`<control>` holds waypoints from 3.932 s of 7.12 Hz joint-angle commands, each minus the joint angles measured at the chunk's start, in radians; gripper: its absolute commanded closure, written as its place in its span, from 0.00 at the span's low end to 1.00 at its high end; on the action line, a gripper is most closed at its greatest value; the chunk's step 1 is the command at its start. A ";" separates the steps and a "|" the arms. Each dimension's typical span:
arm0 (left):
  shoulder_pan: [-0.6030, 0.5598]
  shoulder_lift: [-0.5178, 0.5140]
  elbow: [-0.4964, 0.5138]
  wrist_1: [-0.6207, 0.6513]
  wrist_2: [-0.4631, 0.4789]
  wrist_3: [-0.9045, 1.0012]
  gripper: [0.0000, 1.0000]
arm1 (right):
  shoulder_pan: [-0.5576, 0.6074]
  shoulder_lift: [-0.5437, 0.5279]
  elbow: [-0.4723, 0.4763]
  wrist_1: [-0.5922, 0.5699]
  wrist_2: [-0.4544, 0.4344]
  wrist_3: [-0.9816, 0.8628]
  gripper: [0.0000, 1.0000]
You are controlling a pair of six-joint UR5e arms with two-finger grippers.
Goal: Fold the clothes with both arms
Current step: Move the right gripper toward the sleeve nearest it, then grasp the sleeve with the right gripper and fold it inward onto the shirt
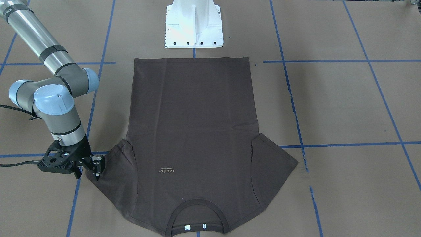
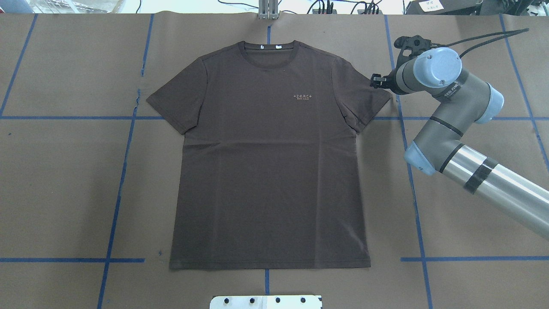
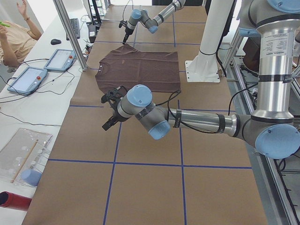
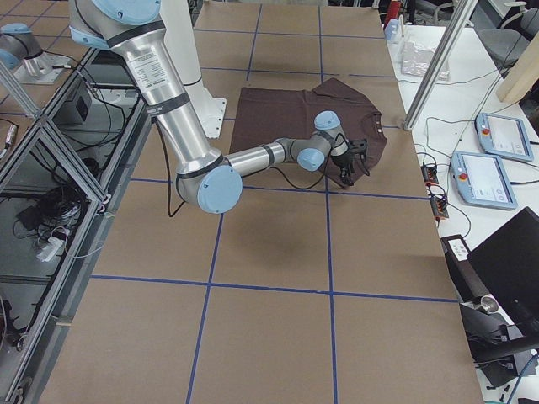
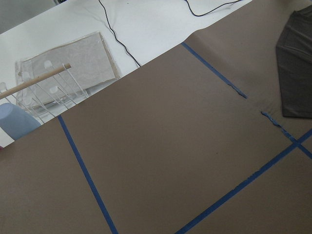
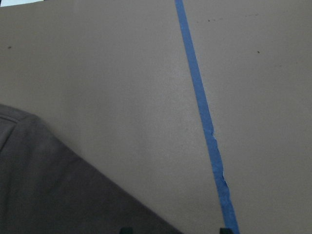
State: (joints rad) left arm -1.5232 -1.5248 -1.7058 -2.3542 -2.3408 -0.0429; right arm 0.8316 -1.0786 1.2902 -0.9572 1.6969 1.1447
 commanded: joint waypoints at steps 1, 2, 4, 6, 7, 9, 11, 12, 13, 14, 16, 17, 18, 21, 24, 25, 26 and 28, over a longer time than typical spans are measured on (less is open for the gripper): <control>0.000 0.000 0.000 0.001 0.000 0.000 0.00 | -0.005 0.002 -0.014 0.000 -0.013 0.001 0.33; 0.000 0.000 0.000 0.001 0.000 0.000 0.00 | -0.009 0.002 -0.015 0.000 -0.013 0.001 0.34; 0.002 0.000 0.000 0.001 0.000 0.000 0.00 | -0.014 -0.003 -0.015 0.000 -0.017 0.001 0.34; 0.002 0.000 -0.001 0.001 0.000 0.000 0.00 | -0.020 -0.007 -0.017 0.000 -0.025 0.001 0.34; 0.002 0.000 -0.001 0.000 0.000 0.000 0.00 | -0.022 -0.007 -0.018 0.000 -0.026 0.001 0.39; 0.002 0.000 -0.001 0.001 0.001 0.000 0.00 | -0.023 0.002 -0.017 0.000 -0.026 0.042 1.00; 0.002 0.000 0.000 0.001 0.000 0.000 0.00 | -0.025 0.015 -0.005 0.000 -0.023 0.049 1.00; 0.002 0.000 -0.001 0.000 0.000 0.000 0.00 | -0.025 0.043 0.014 -0.017 -0.020 0.056 1.00; 0.002 0.000 -0.001 0.000 0.000 0.000 0.00 | -0.026 0.064 0.014 -0.024 -0.025 0.058 1.00; 0.002 0.000 -0.001 0.000 0.000 0.000 0.00 | -0.034 0.107 0.014 -0.078 -0.029 0.105 1.00; 0.002 -0.002 -0.001 0.001 0.000 0.000 0.00 | -0.106 0.236 0.001 -0.202 -0.138 0.237 1.00; 0.002 -0.002 -0.003 0.001 0.000 -0.002 0.00 | -0.136 0.259 -0.009 -0.204 -0.176 0.266 1.00; 0.002 -0.003 -0.005 0.001 0.000 -0.003 0.00 | -0.153 0.270 -0.023 -0.201 -0.192 0.262 1.00; 0.002 -0.003 -0.006 0.001 0.000 -0.008 0.00 | -0.174 0.282 -0.037 -0.193 -0.214 0.250 0.00; 0.008 -0.018 -0.014 -0.040 -0.017 -0.023 0.00 | -0.013 0.293 0.048 -0.306 0.055 0.048 0.00; 0.046 -0.021 0.001 -0.112 -0.052 -0.059 0.00 | 0.068 0.243 0.167 -0.409 0.184 -0.082 0.00; 0.111 -0.084 0.014 -0.108 -0.049 -0.181 0.00 | 0.154 0.171 0.275 -0.455 0.296 -0.182 0.00; 0.217 -0.210 0.023 -0.106 -0.037 -0.427 0.00 | 0.339 0.006 0.354 -0.446 0.528 -0.448 0.00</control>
State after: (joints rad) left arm -1.3806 -1.6658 -1.6926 -2.4606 -2.3884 -0.3349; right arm 1.0595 -0.9743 1.5927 -1.4002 2.0768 0.8664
